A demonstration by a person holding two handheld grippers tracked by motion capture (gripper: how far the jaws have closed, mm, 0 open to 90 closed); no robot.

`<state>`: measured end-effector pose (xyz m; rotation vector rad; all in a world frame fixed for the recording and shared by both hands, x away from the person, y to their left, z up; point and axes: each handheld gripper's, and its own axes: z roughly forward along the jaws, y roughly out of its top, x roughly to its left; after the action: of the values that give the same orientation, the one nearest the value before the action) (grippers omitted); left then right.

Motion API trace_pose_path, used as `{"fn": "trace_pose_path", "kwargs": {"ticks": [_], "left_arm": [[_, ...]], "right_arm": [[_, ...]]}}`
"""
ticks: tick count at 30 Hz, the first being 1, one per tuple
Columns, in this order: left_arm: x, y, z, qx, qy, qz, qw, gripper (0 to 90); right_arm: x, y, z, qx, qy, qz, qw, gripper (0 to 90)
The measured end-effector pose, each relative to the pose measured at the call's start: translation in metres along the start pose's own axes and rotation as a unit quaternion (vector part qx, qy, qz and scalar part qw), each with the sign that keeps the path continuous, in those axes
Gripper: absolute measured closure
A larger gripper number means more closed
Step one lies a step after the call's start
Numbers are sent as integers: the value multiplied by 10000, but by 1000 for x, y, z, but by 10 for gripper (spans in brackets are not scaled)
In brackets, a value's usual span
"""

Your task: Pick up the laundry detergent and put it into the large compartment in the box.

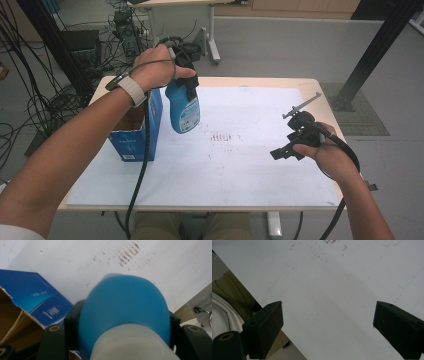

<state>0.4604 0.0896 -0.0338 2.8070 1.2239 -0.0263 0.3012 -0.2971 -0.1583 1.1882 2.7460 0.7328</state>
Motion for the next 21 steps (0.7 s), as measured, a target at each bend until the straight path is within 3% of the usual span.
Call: {"fn": "trace_pose_path", "kwargs": {"ticks": [6, 11, 21], "left_arm": [[-3, -6, -24, 52, 0, -261, 9996, 380], [-2, -9, -40, 71, -59, -311, 9995, 379], [5, -26, -69, -15, -152, -816, 9965, 375]], "right_arm": [[2, 4, -2, -16, -30, -28, 10000, 92], [4, 7, -2, -22, -35, -60, 10000, 92], [9, 14, -4, -90, -21, -187, 9998, 92]]}}
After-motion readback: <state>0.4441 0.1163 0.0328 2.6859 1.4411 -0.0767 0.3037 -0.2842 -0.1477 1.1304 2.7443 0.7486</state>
